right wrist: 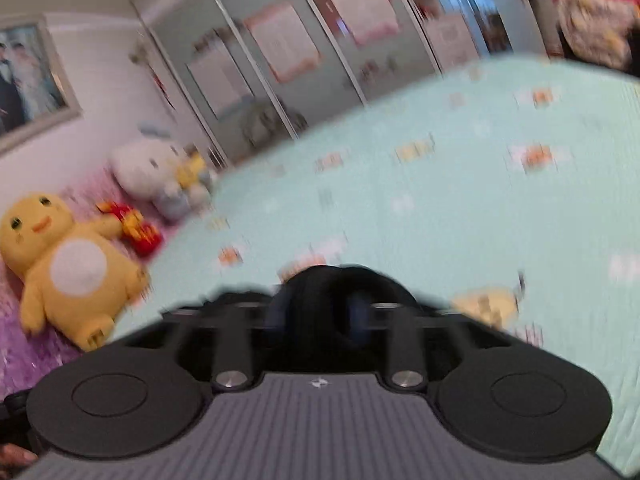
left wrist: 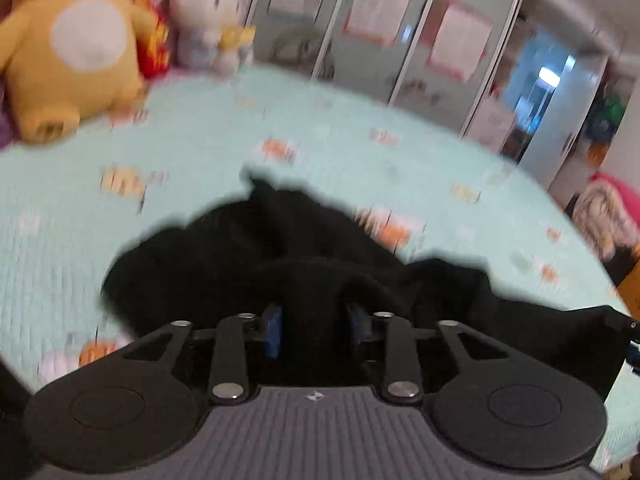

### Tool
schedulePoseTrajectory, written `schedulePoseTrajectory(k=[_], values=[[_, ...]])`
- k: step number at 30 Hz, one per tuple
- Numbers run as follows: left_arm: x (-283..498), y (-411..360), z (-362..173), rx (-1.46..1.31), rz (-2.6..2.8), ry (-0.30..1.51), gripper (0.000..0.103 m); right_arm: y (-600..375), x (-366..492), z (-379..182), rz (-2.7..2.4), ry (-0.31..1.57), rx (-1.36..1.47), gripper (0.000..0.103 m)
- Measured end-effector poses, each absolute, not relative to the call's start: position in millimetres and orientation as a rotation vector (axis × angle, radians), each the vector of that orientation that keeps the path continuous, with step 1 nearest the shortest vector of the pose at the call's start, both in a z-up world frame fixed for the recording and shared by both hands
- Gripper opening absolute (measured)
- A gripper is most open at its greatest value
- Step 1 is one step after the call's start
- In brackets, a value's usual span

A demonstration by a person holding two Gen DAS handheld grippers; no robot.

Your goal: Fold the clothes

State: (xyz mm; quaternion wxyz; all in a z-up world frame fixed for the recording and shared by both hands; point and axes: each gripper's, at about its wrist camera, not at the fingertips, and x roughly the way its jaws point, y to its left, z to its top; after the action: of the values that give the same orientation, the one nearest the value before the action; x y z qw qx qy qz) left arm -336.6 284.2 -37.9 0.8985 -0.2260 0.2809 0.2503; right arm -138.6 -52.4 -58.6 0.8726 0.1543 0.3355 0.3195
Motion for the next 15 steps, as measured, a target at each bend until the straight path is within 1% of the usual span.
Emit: schedulePoseTrajectory(k=[1,7,15], values=[[-349.5,284.0,-41.4,-0.473,0.511,0.586,0.051,-53.9,-139.3,-61.4,0.667,0.711,0.323,0.075],[-378.2,281.1,-42.5,-0.470,0.492,0.580,0.054,-57.8,-161.0,-113.8,0.660,0.838,0.321,0.076],[-378.0,268.3,-45.6,-0.456,0.505,0.560,0.056,-52.1,-172.4,-129.4,0.681,0.901,0.337,0.076]])
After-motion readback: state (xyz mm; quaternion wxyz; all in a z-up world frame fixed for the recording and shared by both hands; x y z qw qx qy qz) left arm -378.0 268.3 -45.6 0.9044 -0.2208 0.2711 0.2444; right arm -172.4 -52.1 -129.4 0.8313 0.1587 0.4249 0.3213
